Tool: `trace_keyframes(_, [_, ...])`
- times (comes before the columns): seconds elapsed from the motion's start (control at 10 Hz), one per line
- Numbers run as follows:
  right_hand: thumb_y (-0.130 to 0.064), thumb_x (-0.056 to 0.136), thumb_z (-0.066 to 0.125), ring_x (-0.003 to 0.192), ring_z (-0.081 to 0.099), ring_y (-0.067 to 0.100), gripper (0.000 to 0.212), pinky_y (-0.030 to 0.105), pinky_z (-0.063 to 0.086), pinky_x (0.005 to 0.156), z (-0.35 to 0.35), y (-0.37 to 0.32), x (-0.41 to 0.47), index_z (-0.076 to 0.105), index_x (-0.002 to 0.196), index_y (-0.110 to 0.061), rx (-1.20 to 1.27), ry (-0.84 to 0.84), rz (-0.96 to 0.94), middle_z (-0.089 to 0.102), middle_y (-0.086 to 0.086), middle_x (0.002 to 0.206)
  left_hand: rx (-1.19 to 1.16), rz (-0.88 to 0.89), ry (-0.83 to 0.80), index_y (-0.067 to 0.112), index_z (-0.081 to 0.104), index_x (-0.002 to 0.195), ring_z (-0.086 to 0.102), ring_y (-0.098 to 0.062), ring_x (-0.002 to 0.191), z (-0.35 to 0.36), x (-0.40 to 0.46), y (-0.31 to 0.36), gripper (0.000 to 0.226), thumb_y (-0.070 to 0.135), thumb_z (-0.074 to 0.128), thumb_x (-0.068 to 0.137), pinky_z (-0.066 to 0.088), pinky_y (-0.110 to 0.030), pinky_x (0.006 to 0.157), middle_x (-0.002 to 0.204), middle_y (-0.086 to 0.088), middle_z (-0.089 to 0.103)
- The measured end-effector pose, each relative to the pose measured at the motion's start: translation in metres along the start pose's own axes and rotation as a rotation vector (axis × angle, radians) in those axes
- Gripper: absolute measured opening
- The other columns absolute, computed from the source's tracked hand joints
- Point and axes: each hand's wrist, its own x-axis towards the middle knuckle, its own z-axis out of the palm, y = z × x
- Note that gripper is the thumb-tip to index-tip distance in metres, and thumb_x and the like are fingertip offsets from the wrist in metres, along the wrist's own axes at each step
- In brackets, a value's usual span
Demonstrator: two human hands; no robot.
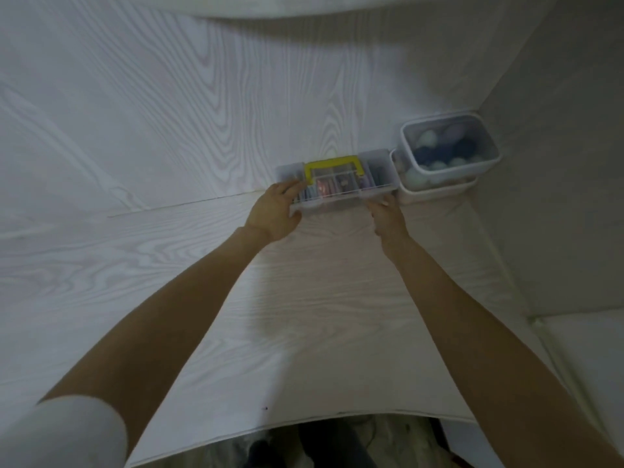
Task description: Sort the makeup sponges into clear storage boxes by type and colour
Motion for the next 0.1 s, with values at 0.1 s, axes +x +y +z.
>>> trace_keyframes(0.1, [-0.013,0.088,0.058,0.095,0.053,0.017,0.037,0.025,0.039,0.075,-0.0046,-0.0015,-0.0299,0.050,0.124,-0.008,-0.193,0.083,-0.191,0.057,0.006,0.108,-0.141,-0.008,0.189,0.012,0.052,0.132,0.049,-0.029,0.116,-0.0077,-0.0220,0.0178,0.045,0.009,0.057,0.087,0.041,-0.031,0.093,0.127,-0.012,0.057])
